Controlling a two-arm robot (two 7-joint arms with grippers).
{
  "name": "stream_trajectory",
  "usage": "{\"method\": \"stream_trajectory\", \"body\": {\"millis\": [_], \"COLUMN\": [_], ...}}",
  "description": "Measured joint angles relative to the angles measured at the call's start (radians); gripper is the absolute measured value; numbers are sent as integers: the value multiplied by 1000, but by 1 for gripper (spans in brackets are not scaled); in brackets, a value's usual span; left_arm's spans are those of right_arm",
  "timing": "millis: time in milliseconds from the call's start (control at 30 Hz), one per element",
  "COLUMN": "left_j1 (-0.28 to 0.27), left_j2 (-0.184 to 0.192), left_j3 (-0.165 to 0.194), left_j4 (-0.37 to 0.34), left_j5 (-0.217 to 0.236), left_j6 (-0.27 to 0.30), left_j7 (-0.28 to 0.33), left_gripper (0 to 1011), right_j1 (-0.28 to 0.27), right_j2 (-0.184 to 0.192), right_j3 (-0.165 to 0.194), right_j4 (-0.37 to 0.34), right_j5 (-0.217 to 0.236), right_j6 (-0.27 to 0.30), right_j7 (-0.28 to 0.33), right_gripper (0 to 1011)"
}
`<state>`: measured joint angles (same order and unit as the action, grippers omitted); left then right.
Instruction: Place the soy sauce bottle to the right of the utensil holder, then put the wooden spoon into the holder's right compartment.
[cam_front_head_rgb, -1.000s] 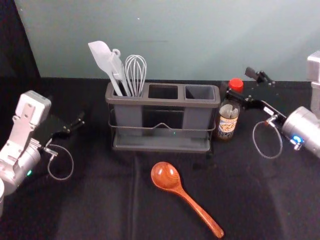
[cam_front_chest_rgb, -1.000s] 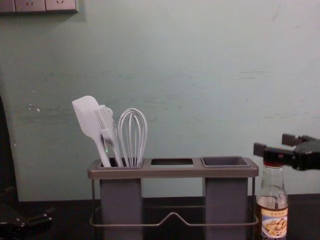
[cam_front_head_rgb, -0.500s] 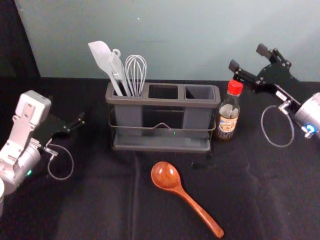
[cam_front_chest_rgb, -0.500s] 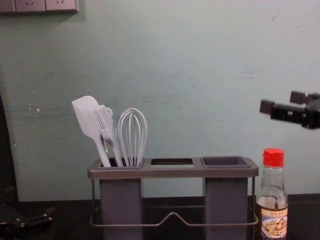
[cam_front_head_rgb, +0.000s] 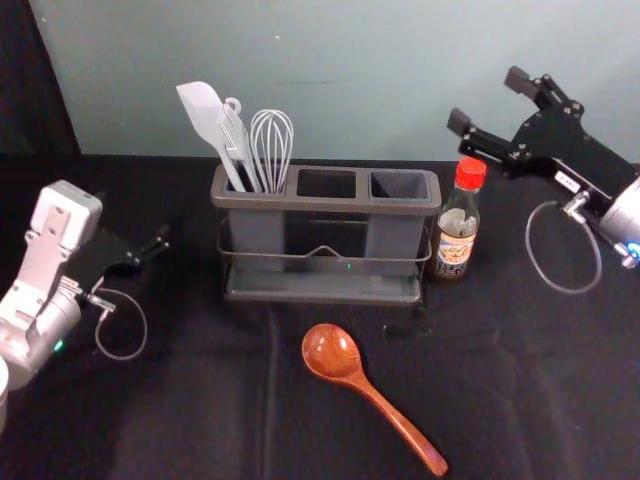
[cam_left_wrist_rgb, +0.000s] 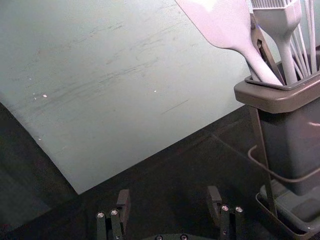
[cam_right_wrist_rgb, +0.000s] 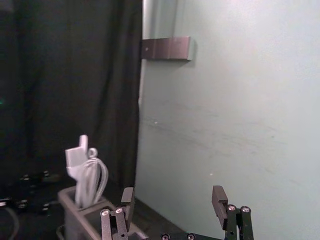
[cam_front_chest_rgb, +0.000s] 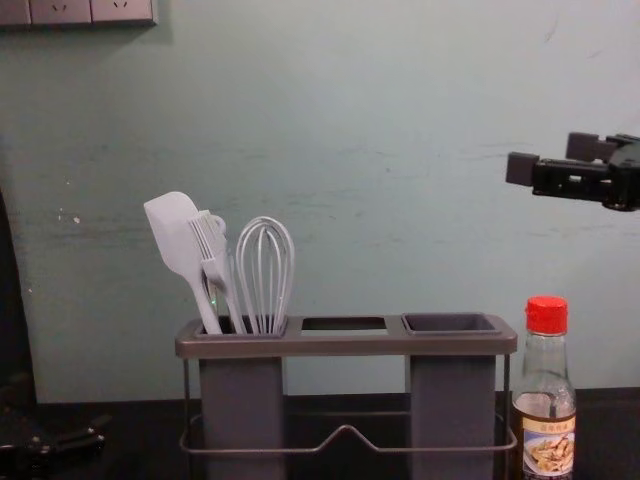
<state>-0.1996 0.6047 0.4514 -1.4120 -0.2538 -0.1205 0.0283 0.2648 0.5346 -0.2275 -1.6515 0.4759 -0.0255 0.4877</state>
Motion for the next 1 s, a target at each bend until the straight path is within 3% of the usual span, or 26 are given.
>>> {"method": "stream_trajectory", "body": {"millis": [200,367,533,633,733,800,833,933,1000], "left_j1": [0,0,0,0,0,0,0,0,0], "left_j2": [0,0,0,0,0,0,0,0,0], "left_j3": [0,0,0,0,0,0,0,0,0], "left_j4": [0,0,0,0,0,0,0,0,0], "left_j5": [0,0,0,0,0,0,0,0,0], "left_j6": [0,0,0,0,0,0,0,0,0], "left_j7": [0,0,0,0,0,0,0,0,0], "left_gripper": [1005,1005,1005,1005,1005,1005,1005,1005,1005], "right_j1": [-17,-25,-8,26,49,79,79,107,113], "right_j2": [32,57,66,61,50,28,28,-10,-22], "right_j3": [-22,-80,-143,-206,-238,-273,-273,-302,-312], "right_j4": [-79,-142,-169,-184,-186,-179,-179,-152,-142], "right_j5": [12,21,-2,-22,-29,-36,-36,-36,-37], "right_j6": [69,168,260,386,468,578,578,689,716], "right_j7": [0,0,-24,-50,-70,-98,-98,-125,-134], "right_gripper": [1002,1002,1003,1002,1002,1002,1002,1003,1002]}}
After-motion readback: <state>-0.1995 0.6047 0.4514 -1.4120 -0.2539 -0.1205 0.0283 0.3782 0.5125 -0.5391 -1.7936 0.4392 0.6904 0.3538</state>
